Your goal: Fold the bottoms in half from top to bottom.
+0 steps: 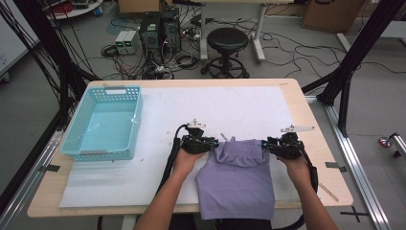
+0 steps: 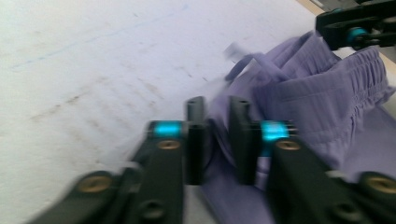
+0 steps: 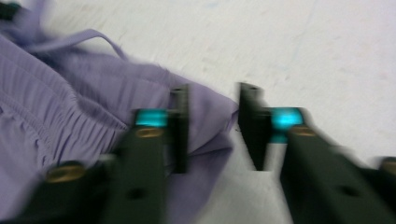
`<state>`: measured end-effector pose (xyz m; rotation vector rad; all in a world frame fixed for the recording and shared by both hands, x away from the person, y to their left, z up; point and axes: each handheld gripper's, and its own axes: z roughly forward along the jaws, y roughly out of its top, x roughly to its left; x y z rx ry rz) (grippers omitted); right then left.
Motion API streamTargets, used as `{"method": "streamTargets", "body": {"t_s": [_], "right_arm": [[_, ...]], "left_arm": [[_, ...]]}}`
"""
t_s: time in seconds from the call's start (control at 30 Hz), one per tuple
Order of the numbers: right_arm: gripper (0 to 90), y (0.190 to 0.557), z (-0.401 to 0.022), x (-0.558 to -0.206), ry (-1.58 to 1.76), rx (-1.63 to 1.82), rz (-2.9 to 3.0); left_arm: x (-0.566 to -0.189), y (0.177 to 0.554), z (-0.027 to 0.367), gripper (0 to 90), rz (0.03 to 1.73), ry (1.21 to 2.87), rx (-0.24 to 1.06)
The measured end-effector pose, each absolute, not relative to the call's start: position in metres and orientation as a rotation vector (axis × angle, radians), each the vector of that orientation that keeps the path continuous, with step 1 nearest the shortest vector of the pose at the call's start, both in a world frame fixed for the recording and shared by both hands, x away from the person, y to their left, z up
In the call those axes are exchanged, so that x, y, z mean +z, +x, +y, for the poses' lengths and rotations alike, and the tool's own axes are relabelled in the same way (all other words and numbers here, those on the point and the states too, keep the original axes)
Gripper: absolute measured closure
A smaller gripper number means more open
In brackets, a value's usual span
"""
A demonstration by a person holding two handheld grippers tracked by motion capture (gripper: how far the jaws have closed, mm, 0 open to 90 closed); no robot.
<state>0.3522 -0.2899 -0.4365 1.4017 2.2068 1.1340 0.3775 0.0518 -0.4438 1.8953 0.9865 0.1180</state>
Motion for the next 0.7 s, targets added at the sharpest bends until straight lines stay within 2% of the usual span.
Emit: {"method": "streamTargets", "body": {"t_s": [0.13,0.23,0.4,0.43,0.53,0.7], "right_arm": [[55.0,0.356,-0.297,-0.43,1.413,1.269,2.185],[53.0,0.362,-0.294,-0.429,1.382,1.369,2.266],[53.0,0.379,-0.275,-0.434,1.373,1.288,2.423],[54.4,0.382,-0.272,-0.436,1.391,1.273,2.459],[81.7,0.384,-0.269,-0.436,1.348,1.258,2.489],[84.4,0.373,-0.272,-0.427,1.24,1.319,2.509]], "left_arm": [[-0.439,0.375,0.063,59.0,0.964,1.838,0.135],[-0.439,0.371,0.072,57.9,0.937,1.81,0.132],[-0.442,0.366,0.08,56.7,0.935,1.799,0.121],[-0.442,0.365,0.081,56.7,0.934,1.804,0.12],[-0.445,0.362,0.083,56.8,0.937,1.81,0.114],[-0.446,0.358,0.084,56.7,0.921,1.799,0.103]]}}
